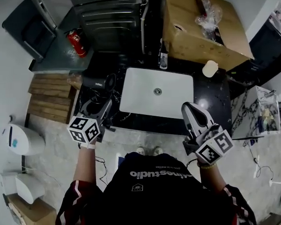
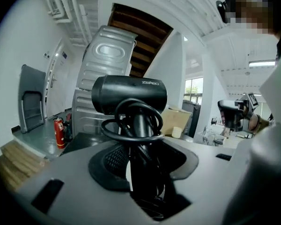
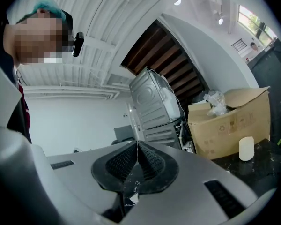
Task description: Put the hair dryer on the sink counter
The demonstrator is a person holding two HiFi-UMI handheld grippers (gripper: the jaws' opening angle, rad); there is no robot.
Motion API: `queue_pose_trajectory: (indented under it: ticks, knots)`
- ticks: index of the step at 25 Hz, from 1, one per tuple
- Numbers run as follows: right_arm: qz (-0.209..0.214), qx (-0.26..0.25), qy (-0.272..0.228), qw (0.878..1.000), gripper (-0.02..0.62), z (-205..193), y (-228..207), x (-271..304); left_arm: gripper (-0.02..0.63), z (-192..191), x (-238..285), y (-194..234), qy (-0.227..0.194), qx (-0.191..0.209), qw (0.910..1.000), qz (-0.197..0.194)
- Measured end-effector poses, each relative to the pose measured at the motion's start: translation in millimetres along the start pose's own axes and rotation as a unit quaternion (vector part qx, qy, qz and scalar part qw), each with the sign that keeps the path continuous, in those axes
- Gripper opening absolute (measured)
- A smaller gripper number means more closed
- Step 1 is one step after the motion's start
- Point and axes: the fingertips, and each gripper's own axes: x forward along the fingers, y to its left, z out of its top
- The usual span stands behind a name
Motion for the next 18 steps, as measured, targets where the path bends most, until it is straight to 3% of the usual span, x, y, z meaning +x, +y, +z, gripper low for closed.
queue_pose_trajectory:
  ticks: [4,8,18]
  knots:
    - [0.003,0.005,0.012,1.000,0.040,-9,1,0,0.189,-41,17,25,0.078,0.004,0.9969,-0.007]
    - [0.001,0.014,0.020,1.000,0.040,-19,-1,0,0.189,-81,35,45,0.157,-0.011,0.9872,-0.027]
    - [-0.014,0.024,0.039,0.999,0.040,-35,-8,-11,0.189,-151,61,56,0.337,0.012,0.9384,-0.074]
